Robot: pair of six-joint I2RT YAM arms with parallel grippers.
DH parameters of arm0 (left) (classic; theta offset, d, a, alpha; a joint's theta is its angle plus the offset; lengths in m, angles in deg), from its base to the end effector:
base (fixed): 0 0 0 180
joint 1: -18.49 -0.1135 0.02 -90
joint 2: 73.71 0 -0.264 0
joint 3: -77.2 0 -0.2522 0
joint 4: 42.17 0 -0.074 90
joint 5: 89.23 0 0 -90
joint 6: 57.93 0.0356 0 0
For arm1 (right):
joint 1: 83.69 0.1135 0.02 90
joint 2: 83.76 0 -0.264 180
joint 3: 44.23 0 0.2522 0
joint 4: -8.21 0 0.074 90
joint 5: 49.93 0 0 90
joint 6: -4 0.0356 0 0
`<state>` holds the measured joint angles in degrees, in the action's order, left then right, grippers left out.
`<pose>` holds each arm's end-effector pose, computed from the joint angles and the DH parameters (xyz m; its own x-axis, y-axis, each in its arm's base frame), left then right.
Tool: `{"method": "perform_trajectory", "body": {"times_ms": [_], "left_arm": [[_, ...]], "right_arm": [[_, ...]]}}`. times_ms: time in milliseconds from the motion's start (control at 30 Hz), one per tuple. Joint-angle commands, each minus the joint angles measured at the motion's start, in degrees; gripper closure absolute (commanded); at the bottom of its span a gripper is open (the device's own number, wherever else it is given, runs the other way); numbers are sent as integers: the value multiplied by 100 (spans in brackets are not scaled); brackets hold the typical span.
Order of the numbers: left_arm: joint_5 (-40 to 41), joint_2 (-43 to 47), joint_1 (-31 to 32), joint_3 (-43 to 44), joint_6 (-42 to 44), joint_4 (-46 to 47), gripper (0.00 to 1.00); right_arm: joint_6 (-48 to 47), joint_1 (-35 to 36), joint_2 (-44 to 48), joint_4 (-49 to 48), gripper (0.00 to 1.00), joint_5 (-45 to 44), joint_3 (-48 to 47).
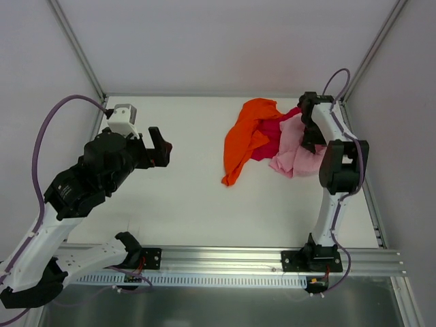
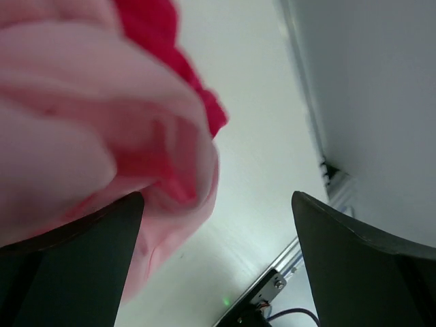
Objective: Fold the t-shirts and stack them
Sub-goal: Grab crumpled tshirt from the corner of the board with the right arm
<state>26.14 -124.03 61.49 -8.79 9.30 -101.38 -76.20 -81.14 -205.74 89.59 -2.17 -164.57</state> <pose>0.1099 -0.0817 0.4625 -0.3021 -0.1965 -0.9328 0.2141 0.9396 -0.2672 0.4248 -0.0050 0.2306 -0.9689 0.0830 -0.2333 0.2167 0.7399 -0.6368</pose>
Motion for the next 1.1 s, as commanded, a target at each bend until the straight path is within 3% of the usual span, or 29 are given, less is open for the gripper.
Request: {"method": "perform_trajectory", "body": {"times_ms": [0,133,200,233,367,467,600,833,933,1067], "left_arm": [[-172,23,-55,-62,71,212,1],[-216,93,-64,-202,35,291,1],[-243,111,-55,-290,-17,300,1],[-251,137,-55,-334,-44,300,1],[-251,172,-55,-492,-88,397,1],[-251,120,-55,-466,-88,458,1],[-278,14,-55,-405,-114,493,1],[-295,-153,-55,-168,-193,152,1],[-278,-197,-55,-62,-237,19,1],[-278,-258,-55,43,-325,-113,1]], "right_arm": [[-857,501,1440,-1242,4,2138,87],[-1426,983,685,-13,4,2457,-2246],[-1516,1133,622,41,3,2832,-2611],[-1499,1178,631,6,4,3218,-2717],[-1131,1195,500,-432,4,6113,-2387],[-998,1327,359,-1055,4,7331,-1824],[-998,1687,210,-2101,3,7888,-752],[-1182,1986,-730,-2374,4,8407,-864],[-1200,1987,-863,-2481,4,8381,-838],[-1305,1995,-1109,-2227,4,7708,-986]]}}
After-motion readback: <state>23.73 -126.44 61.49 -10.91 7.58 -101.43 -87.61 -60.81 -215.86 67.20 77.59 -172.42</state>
